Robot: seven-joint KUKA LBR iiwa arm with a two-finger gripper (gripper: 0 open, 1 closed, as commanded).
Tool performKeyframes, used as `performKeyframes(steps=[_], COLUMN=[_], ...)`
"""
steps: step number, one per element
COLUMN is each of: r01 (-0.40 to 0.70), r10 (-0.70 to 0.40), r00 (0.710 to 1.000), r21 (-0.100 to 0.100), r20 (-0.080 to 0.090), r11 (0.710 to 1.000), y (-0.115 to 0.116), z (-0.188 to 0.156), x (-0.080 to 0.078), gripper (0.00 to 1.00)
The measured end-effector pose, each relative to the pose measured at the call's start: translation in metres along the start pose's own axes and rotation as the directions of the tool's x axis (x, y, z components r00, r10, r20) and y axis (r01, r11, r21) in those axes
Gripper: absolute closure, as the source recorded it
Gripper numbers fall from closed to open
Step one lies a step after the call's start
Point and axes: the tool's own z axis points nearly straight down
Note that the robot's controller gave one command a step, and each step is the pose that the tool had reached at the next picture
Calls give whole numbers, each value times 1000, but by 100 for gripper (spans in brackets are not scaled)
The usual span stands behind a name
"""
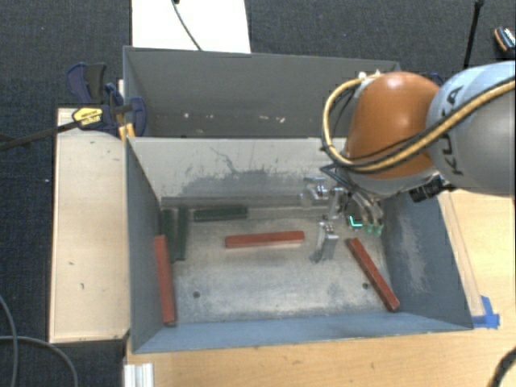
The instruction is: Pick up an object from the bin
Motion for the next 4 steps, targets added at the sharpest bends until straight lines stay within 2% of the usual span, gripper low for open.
performKeyframes(steps=[1,2,3,4], r01=[145,148,146,59], r10=[-145,-148,-146,-59], r00=[989,989,989,998], r21=[-1,1,1,-1], r20=[2,3,5,15], r11=[989,989,989,998], y=[69,54,55,75], z=[87,108,106,-30], x=[-24,-28,-28,-19], gripper=[0,0,100,100])
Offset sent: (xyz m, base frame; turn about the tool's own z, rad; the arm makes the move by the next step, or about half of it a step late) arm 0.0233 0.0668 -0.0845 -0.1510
